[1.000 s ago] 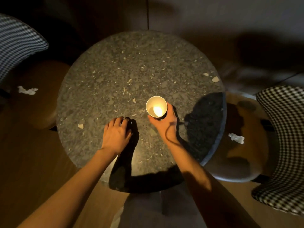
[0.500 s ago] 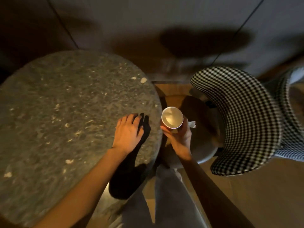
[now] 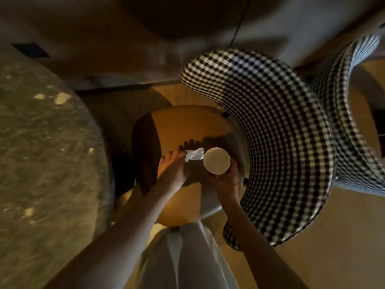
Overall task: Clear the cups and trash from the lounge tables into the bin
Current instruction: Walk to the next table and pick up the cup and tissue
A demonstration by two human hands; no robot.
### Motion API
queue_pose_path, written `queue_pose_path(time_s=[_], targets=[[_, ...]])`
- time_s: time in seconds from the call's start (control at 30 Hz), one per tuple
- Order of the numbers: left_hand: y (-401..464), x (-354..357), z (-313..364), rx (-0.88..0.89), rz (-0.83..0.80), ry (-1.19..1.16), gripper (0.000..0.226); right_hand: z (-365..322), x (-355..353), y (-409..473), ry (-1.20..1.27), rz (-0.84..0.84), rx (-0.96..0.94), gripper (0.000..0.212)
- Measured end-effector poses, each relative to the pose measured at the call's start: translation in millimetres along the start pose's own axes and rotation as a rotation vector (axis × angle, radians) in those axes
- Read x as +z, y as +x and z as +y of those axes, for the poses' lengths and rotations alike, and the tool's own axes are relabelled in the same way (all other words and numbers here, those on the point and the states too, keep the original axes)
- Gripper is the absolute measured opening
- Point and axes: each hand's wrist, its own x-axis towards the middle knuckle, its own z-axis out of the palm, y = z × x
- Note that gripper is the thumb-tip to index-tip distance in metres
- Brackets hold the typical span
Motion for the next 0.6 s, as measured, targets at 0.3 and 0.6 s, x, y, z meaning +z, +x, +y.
queue_pose_path(time_s=[0.3,0.6], targets=[[98,125,-20,0.079,0.053,0.075,0.062,95,68,33,0.091,0.083,0.082,0.062],[89,138,-27,0.120,0.074,-0.085,0.036,91,77,19,0.181,0.138,0.150,0.059]])
